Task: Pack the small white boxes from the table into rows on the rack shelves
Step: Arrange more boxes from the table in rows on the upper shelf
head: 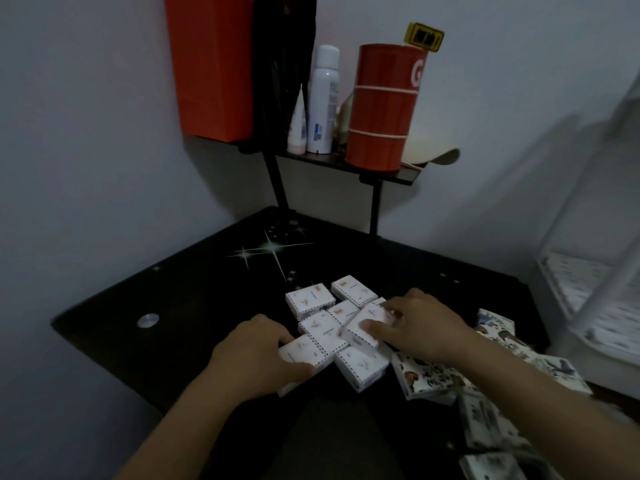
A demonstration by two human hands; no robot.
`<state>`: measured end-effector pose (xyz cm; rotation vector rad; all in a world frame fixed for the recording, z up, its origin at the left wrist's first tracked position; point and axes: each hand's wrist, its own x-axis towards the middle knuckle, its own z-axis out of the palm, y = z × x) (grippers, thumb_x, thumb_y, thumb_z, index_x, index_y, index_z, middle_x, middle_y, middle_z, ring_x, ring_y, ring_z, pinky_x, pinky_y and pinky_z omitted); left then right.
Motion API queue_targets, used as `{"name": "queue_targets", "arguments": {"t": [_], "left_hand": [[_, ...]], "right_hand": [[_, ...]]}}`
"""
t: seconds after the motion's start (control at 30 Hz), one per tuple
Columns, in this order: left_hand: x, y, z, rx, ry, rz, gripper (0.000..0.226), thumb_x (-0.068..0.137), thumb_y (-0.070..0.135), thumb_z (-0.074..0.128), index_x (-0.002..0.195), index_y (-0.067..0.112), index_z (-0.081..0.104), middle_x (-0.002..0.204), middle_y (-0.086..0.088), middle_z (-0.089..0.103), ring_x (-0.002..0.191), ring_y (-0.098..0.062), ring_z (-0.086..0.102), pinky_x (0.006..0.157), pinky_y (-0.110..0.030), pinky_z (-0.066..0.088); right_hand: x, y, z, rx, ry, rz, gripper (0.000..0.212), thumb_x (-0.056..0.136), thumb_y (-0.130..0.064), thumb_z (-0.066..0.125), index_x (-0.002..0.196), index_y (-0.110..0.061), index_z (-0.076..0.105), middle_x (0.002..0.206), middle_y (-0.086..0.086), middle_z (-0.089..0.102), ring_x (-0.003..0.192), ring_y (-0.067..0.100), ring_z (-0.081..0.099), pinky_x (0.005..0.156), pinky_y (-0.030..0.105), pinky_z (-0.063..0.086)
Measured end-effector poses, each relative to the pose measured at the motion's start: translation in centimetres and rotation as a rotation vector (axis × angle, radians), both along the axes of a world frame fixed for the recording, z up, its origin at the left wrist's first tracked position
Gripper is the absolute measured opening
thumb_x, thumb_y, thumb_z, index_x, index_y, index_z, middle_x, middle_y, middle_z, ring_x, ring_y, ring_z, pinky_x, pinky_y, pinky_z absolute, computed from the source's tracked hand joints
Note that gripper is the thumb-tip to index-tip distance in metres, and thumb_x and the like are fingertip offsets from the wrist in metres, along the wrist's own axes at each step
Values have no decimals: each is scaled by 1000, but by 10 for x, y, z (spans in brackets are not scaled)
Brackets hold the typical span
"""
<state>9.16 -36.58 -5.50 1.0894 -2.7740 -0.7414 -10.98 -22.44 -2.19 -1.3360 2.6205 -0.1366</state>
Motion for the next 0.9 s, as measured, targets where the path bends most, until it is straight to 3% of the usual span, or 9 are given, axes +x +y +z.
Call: {"name": "queue_targets", "arguments": {"t": [0.1,0.23,0.33,0.43,0.57,0.63,0.7,0.8,0.9], "left_hand": [[2,5,3,-19,42,-22,49,66,62,75,105,39,56,105,19,47,93,1,47,74,-21,45],[5,10,4,90,183,-4,50,70,41,81,106,37,46,100,16,54,88,-1,57,78,-30,56],[2,13,9,190,299,-28,49,71,39,81,106,39,47,102,14,56,87,-5,61,70,-24,56],[-9,22,26,268,390,-106,44,72,39,80,103,45,50,106,12,61,86,-5,63,67,-21,55],[-40,44,63,339,441,-244,39,78,37,77,108,42,54,105,9,65,88,-4,66,78,-30,58],[-60,59,83,429,457,-313,36,83,32,73,113,39,55,109,7,64,92,-6,66,81,-28,57],[-83,76,103,539,469,-386,34,89,19,65,117,36,55,114,6,65,98,-9,65,80,-23,54],[-118,107,132,714,510,-510,46,89,-7,49,121,27,55,117,0,66,107,-17,63,86,-31,51],[-147,140,158,752,536,-734,54,87,-16,51,123,24,56,116,1,68,106,-14,64,84,-24,52]], "right_hand": [[3,-1,1,-90,-8,23,42,75,-77,51,91,-39,52,116,0,49,99,14,50,82,32,48],[4,3,5,-328,-292,-45,48,72,-51,78,104,-30,49,96,-9,63,77,7,65,64,29,58],[4,13,11,-439,-379,-54,50,73,-36,82,107,-34,46,98,-7,64,78,13,69,67,37,61],[-4,32,22,-458,-381,-25,61,76,-33,80,125,-47,47,108,-9,61,90,6,64,81,36,58],[-24,70,46,-550,-432,-68,30,74,-22,83,96,-30,64,85,-3,70,72,6,68,67,30,58],[-35,95,59,-608,-390,-141,28,68,-30,86,84,-25,63,76,-6,71,65,4,66,58,22,53],[-44,125,71,-671,-394,-199,30,67,-34,85,84,-23,63,75,-6,71,62,9,65,56,26,50],[-54,178,92,-763,-379,-232,32,72,-29,81,99,-33,65,91,-4,71,77,14,64,71,30,50],[-58,232,119,-838,-313,-226,34,79,-27,75,104,-49,68,87,-5,69,76,15,66,63,19,49]]}}
